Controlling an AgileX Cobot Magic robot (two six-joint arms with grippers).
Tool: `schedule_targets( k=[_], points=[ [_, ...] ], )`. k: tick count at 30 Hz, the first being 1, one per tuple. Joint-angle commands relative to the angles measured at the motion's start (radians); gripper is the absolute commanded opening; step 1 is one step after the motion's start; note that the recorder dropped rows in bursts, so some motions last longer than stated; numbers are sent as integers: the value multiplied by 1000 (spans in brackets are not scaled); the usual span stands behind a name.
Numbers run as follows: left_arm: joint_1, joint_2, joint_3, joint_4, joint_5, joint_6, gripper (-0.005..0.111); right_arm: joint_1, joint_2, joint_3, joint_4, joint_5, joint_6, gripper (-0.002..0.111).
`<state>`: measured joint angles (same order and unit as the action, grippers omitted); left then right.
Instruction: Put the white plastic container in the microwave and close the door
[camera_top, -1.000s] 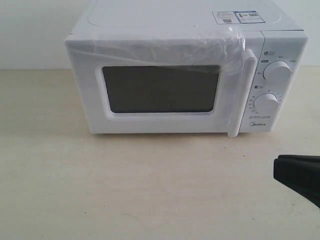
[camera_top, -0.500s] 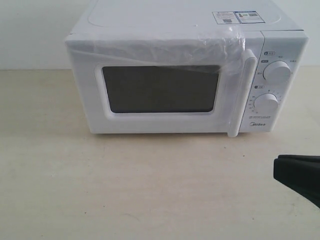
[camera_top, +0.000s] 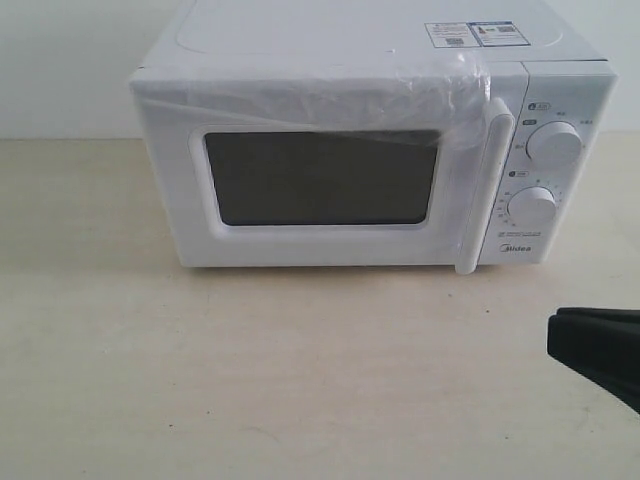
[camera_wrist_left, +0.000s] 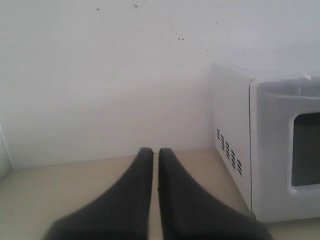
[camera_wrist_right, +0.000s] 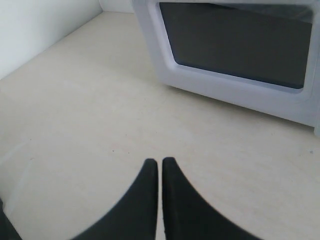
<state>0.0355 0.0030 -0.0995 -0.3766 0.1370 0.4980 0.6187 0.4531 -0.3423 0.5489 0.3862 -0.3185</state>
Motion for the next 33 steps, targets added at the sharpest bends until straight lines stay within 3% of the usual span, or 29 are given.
schedule_targets(
  k=[1,11,20,26,33],
  points=[
    [5,-3,54,1,-37,0,4,1,-1,5,-4,-7,-2,0],
    [36,-3,100,1,-39,45,4,1,-1,5,-4,-7,-2,0],
    [36,-3,100,-17,50,41,4,1,-1,5,-4,-7,-2,0],
    [36,-3,100,258,158,-219,4,1,-1,5,-4,-7,-2,0],
    [36,-3,100,253,153,-246,4,1,-1,5,-4,-7,-2,0]
  ],
)
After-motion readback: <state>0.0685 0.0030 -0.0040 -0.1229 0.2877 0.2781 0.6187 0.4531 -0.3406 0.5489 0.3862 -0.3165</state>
